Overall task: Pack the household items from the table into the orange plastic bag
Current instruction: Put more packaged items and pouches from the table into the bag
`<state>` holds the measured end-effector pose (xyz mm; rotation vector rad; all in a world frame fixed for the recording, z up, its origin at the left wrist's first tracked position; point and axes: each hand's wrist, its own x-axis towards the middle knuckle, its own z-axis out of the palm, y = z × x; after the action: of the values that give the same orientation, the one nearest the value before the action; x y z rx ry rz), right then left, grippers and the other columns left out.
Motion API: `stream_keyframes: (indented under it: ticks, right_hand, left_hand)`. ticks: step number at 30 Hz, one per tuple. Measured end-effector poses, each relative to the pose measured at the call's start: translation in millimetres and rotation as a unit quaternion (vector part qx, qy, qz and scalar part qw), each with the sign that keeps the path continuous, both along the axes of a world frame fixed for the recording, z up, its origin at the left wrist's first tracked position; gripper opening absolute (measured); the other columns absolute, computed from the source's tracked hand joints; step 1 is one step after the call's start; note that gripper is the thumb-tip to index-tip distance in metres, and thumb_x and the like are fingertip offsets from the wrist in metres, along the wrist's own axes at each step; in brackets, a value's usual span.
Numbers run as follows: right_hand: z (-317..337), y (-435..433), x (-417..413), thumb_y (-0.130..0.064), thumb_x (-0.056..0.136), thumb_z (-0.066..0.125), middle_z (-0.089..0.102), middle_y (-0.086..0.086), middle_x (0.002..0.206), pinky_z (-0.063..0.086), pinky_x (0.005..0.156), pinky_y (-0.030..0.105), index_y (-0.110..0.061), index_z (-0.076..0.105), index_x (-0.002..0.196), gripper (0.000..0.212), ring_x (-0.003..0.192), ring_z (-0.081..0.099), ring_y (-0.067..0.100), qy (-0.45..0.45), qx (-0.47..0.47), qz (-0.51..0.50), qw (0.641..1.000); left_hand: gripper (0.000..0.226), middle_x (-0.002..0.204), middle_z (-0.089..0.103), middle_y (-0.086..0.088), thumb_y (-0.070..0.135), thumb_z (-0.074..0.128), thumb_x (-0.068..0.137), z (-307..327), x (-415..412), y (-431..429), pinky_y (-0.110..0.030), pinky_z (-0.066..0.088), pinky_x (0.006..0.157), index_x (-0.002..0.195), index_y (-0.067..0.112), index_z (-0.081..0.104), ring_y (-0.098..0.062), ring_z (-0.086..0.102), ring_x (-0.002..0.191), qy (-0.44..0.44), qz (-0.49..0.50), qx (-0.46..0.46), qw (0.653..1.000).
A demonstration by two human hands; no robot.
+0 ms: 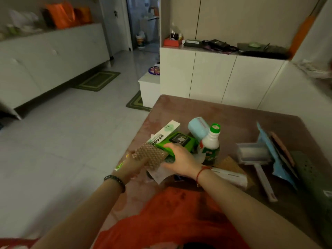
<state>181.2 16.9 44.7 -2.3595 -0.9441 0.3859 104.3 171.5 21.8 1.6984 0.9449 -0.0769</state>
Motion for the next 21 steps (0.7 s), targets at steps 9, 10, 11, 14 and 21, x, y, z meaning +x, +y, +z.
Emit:
stream_keyframes:
  ticks: [9,10,11,14,21]
  right_hand:
    - [-15,22,-29,-0.042,0.087,0.054,0.043,0.011,0.138,0.031,0.107,0.039,-0.021,0.045,0.132,0.05,0.129,0.037,0.028,-0.049,0.014,-0.002,0.999]
    - [0,15,-32,-0.039,0.088,0.054,0.04,0.009,0.141,0.03,0.107,0.034,-0.02,0.041,0.136,0.053,0.131,0.036,0.024,-0.011,0.067,-0.027,0.997]
    - [16,7,-34,-0.037,0.089,0.055,0.037,0.007,0.144,0.029,0.108,0.03,-0.02,0.036,0.139,0.057,0.133,0.034,0.021,0.026,0.111,-0.049,0.992]
    - [62,-18,-47,-0.039,0.087,0.057,0.033,0.003,0.148,0.035,0.106,0.03,-0.025,0.025,0.142,0.065,0.132,0.038,0.018,0.138,0.167,-0.093,0.972]
    - [123,-76,-113,-0.014,0.081,0.067,0.063,0.001,0.118,0.051,0.094,0.037,-0.021,0.05,0.117,0.041,0.108,0.061,0.016,0.287,0.328,-0.116,0.892]
  left_hand:
    - [0.055,0.118,0.058,-0.026,0.005,0.067,0.078,0,4,-10,-0.059,0.046,0.093,0.125,0.01,0.038,-0.042,0.058,0.107,-0.172,0.067,-0.046,0.982]
    - [0.057,0.119,0.057,-0.022,0.001,0.066,0.079,13,-2,-15,-0.057,0.047,0.094,0.126,0.014,0.038,-0.041,0.057,0.109,-0.193,0.053,-0.037,0.979]
    - [0.056,0.119,0.057,-0.018,0.0,0.065,0.079,24,-8,-19,-0.053,0.049,0.092,0.127,0.016,0.039,-0.038,0.057,0.109,-0.213,0.03,-0.02,0.976]
    - [0.051,0.117,0.054,-0.014,0.0,0.063,0.081,57,-30,-27,-0.036,0.058,0.077,0.119,0.027,0.042,-0.03,0.059,0.103,-0.258,-0.043,-0.012,0.965]
    - [0.065,0.131,0.051,-0.005,0.015,0.069,0.077,133,-103,-84,-0.035,0.057,0.085,0.128,0.037,0.036,-0.023,0.058,0.113,-0.358,-0.236,-0.07,0.901]
